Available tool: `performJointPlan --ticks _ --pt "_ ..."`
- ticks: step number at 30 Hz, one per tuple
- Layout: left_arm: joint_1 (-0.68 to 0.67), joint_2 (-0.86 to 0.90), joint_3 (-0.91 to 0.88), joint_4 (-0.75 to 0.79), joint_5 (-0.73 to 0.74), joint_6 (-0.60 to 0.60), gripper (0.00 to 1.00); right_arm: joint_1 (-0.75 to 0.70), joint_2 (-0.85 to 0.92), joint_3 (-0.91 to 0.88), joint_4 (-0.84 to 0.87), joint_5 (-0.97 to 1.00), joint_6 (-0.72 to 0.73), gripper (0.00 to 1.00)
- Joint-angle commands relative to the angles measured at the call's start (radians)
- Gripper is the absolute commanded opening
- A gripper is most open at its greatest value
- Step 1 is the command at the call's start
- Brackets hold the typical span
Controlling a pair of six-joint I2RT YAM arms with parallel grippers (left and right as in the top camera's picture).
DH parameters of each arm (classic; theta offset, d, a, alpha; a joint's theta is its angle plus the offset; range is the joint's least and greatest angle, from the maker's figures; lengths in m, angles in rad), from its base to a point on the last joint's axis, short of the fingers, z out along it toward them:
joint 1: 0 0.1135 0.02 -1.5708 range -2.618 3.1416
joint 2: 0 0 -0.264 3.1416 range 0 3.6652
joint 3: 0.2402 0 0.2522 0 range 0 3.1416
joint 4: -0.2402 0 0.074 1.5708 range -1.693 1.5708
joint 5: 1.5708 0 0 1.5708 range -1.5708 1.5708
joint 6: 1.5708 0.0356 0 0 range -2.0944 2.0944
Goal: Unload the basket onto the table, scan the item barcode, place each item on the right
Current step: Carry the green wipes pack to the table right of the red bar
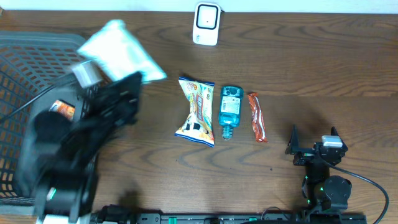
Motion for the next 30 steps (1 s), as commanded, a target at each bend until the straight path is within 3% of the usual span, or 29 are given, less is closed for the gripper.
performJointPlan --ticks 1,5,16,21,30 --pt "-0.208 0.191 0.005 0.046 -0.153 0.036 0.07 0.008 -0.006 0.000 -0.006 -0.002 -0.007 0.99" --pt "-0.372 0.414 0.005 0.208 -0.190 0.034 0.08 0.008 -0.006 0.000 -0.006 -0.002 -0.007 0.99" --pt "-0.604 0.954 0.005 0.721 -0.187 -0.148 0.08 0.008 -0.006 0.000 -0.006 -0.002 -0.007 0.99" --pt "-0.659 1.071 0.005 0.818 -0.190 -0.175 0.08 0.008 -0.006 0.000 -0.006 -0.002 -0.007 0.99" --pt "-0.713 1.164 0.005 0.858 -0.236 -0.206 0.08 0.008 -0.006 0.000 -0.006 -0.002 -0.007 0.99"
